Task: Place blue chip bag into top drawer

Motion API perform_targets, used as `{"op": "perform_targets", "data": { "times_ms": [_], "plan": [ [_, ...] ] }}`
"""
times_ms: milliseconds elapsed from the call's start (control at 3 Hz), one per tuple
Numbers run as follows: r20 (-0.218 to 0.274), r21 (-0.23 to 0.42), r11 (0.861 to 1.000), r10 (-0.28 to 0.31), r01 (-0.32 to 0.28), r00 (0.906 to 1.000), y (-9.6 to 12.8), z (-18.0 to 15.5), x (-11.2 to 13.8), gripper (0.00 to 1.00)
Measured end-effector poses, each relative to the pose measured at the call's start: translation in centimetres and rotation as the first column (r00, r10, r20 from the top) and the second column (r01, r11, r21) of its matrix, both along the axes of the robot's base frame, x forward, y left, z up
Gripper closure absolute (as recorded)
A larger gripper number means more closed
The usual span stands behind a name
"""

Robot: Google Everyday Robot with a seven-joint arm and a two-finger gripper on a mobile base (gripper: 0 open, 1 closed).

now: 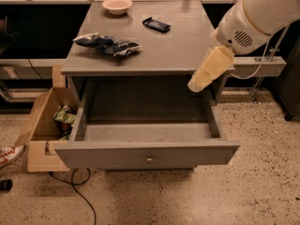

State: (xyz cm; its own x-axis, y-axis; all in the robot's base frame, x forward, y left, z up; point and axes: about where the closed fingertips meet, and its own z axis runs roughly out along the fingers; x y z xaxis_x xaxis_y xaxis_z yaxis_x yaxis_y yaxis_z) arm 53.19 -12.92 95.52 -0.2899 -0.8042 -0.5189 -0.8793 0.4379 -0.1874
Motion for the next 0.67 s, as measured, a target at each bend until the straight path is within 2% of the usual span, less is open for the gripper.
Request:
{"op": "perform_targets", "data": {
  "times_ms": [333,667],
  "plan": [
    [0.009,0.025,1.000,0.007,-0.008,0.9999,0.7,-0.3,0.8,0.00],
    [0.060,0.118,0.992,0.029,-0.036,0.9978,4.9,-0.5,5.2,0.00]
  ]
}}
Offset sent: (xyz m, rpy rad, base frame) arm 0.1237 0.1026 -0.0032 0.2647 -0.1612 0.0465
